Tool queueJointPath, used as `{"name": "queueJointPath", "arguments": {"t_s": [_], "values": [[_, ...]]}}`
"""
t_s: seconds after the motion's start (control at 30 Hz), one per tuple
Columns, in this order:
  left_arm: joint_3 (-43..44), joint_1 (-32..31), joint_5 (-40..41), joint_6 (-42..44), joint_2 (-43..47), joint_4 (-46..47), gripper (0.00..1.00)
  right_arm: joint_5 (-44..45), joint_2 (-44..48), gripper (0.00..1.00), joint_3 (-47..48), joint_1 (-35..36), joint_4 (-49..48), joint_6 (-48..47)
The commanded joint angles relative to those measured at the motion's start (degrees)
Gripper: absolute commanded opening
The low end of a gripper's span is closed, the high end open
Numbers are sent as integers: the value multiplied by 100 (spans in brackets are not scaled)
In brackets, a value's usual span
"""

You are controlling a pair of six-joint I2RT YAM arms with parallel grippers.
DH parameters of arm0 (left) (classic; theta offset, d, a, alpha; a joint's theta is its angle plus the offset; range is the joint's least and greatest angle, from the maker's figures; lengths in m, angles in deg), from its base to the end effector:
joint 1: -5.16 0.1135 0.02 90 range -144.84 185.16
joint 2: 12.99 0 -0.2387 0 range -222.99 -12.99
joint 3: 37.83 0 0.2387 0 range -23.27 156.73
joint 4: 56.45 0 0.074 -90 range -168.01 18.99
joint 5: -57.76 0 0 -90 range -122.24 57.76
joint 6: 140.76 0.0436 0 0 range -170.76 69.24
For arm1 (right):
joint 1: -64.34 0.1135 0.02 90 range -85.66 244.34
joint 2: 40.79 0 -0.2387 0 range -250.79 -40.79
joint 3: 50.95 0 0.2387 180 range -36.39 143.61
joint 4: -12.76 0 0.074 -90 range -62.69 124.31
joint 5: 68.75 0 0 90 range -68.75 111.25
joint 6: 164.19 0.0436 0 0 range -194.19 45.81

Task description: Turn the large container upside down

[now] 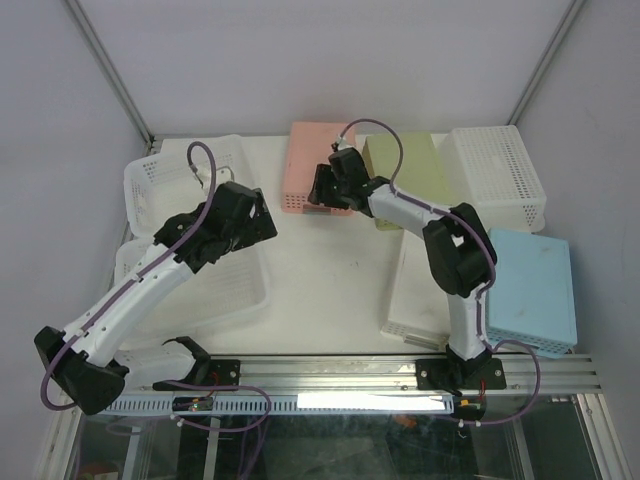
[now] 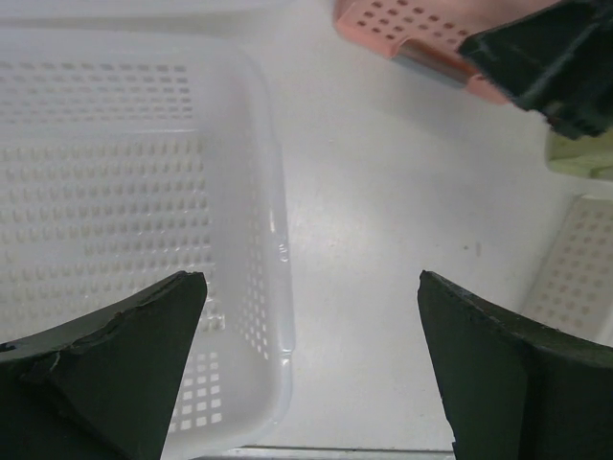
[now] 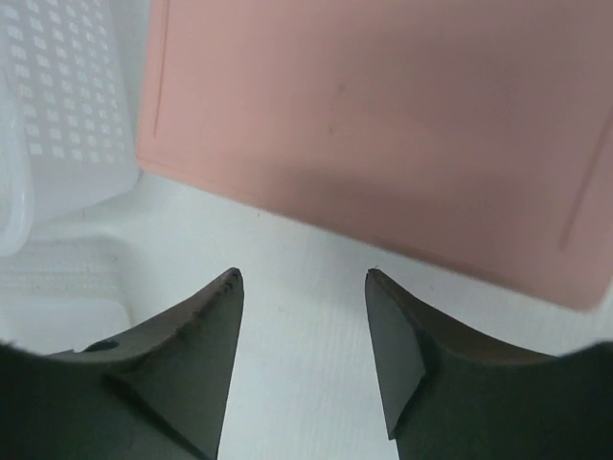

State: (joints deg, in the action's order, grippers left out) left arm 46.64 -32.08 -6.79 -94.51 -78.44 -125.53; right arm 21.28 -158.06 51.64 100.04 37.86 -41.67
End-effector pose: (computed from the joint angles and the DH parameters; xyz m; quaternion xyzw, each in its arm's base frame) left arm 0.1859 -0.1178 0.3215 -0.1272 0.9110 -0.0589 0.3878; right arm 0.3660 0.2630 0.1899 -0.0250 0.9051 0.2378 0.3515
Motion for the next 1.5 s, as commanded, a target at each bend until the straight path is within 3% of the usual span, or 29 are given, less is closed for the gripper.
{"name": "queueJointPath", "arguments": {"t_s": [0.0,0.2,0.5,0.63,0.7,0.97,1.1,1.3,1.47], "values": [[-324,92,313,-242,-196,-58,99,-402,1348,61,-443,-11,52,-403],[-675,94,309,-398,-1020,488,95,-147,3054,72,-1650,-104,259,-511],[-882,93,-98,-333,-1791,1009,47,120,4963,75,-2752,-958,1081,-632],[-750,80,-548,-279,-1688,1007,19,168,5467,76,-2688,-1377,1381,-809],[-566,32,-908,-227,-1349,999,11,269,5616,78,-2518,-1548,1552,-920],[488,-225,-3367,-477,-376,1007,0,743,5810,80,-1946,-1765,1898,-1185],[1088,-479,-3811,-957,-343,1352,0,858,5847,80,-1934,-1829,1827,-1150],[433,-743,-4831,-2159,-17,4154,0,888,5931,81,-1919,-1924,1828,-1151],[-586,-737,-5094,-3043,236,6500,0,856,5966,81,-1956,-1957,1828,-1142]]}}
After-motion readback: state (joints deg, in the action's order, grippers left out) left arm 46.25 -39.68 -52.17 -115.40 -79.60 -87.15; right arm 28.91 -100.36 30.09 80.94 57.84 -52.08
